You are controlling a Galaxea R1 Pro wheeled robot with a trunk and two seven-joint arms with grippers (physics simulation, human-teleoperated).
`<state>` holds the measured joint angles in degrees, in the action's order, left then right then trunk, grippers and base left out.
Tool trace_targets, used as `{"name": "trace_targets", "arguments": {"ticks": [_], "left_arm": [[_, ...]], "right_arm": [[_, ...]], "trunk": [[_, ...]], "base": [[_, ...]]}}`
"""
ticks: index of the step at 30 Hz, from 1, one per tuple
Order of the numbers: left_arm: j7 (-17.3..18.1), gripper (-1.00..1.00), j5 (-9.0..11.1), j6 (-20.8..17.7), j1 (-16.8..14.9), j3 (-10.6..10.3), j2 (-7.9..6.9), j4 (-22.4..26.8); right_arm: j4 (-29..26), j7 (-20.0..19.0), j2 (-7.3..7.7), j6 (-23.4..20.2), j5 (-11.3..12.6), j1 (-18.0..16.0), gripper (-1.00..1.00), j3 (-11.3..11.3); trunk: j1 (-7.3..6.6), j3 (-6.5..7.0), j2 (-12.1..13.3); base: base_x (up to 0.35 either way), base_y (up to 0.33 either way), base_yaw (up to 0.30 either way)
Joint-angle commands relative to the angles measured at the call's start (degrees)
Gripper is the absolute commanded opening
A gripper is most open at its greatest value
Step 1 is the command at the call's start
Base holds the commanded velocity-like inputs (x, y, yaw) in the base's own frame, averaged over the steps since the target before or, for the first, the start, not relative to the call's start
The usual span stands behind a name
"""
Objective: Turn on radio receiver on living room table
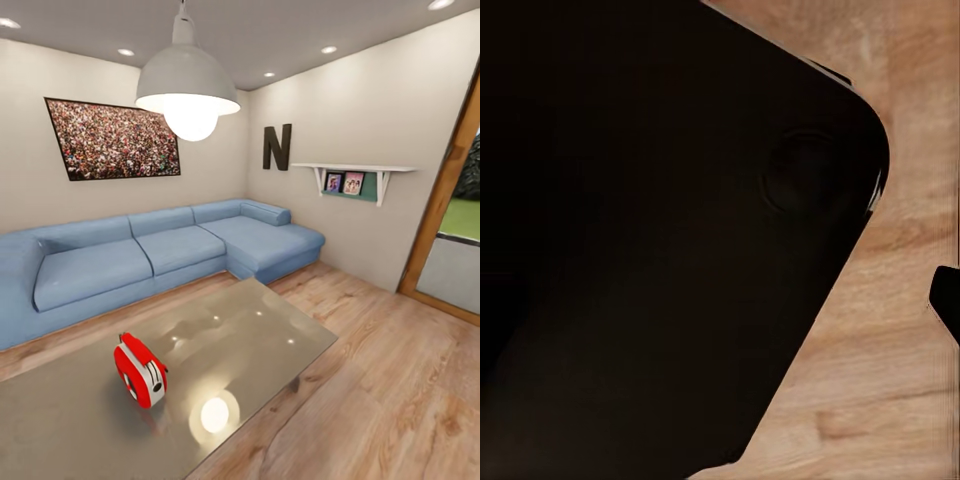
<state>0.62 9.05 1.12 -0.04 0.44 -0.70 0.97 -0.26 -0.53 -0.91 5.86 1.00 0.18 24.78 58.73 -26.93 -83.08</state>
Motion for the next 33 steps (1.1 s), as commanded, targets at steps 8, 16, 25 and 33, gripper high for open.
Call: {"name": "trace_targets", "arguments": {"ticks": [8, 16, 25, 33], "left_arm": [[-0.05, 1.0, 0.0, 0.02, -0.01, 0.0, 0.0, 0.0], [-0.16, 1.0, 0.08, 0.01, -0.03, 0.08, 0.0, 0.0], [-0.16, 1.0, 0.09, 0.02, -0.02, 0.09, -0.02, 0.0], [-0.03, 1.0, 2.6, -0.03, 0.0, 0.07, -0.16, 0.0]], "right_arm": [[0.0, 0.0, -0.02, 0.02, 0.03, 0.0, 1.0, 0.0], [0.0, 0.0, -0.04, 0.03, 0.0, 0.0, 1.0, 0.06], [0.0, 0.0, -0.05, 0.03, 0.01, 0.0, 1.0, 0.09], [0.0, 0.0, -0.03, -0.01, 0.01, 0.0, 1.0, 0.15]], "trunk": [[0.0, 0.0, 0.0], [0.0, 0.0, 0.0], [0.0, 0.0, 0.0], [0.0, 0.0, 0.0]], "base": [[0.0, 0.0, 0.3], [0.0, 0.0, 0.3], [0.008, 0.0, 0.3], [0.266, 0.0, 0.109]]}}
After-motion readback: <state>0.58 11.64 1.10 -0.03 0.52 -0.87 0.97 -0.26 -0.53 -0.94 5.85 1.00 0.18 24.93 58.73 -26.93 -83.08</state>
